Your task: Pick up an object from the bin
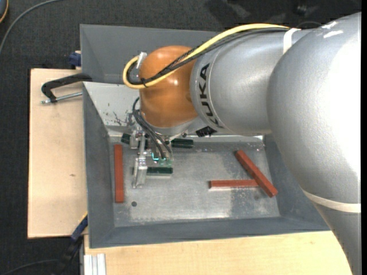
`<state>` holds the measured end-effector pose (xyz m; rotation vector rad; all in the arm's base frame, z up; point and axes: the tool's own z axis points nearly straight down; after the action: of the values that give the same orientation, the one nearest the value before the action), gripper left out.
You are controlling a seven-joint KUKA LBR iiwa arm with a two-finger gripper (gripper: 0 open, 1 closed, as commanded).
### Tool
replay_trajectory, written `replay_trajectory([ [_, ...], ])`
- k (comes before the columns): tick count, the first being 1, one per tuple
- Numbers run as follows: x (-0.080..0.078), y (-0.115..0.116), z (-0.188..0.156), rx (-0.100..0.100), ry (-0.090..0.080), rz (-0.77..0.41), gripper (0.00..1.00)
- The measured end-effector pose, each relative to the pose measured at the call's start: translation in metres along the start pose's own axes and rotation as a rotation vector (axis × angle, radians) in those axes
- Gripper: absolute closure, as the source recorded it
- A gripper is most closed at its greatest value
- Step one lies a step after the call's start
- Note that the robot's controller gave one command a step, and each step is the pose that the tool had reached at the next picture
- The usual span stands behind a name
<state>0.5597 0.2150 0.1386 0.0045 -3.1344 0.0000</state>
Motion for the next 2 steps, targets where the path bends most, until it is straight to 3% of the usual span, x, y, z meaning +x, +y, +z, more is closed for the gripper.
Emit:
replay_trajectory([
  [1,-0.0065,-0.0818,0.0676,0.0,-0.01,-0.218,0.0],
  [2,-0.0062,-0.0804,0.0675,-0.001,-0.01,-0.219,1.0],
])
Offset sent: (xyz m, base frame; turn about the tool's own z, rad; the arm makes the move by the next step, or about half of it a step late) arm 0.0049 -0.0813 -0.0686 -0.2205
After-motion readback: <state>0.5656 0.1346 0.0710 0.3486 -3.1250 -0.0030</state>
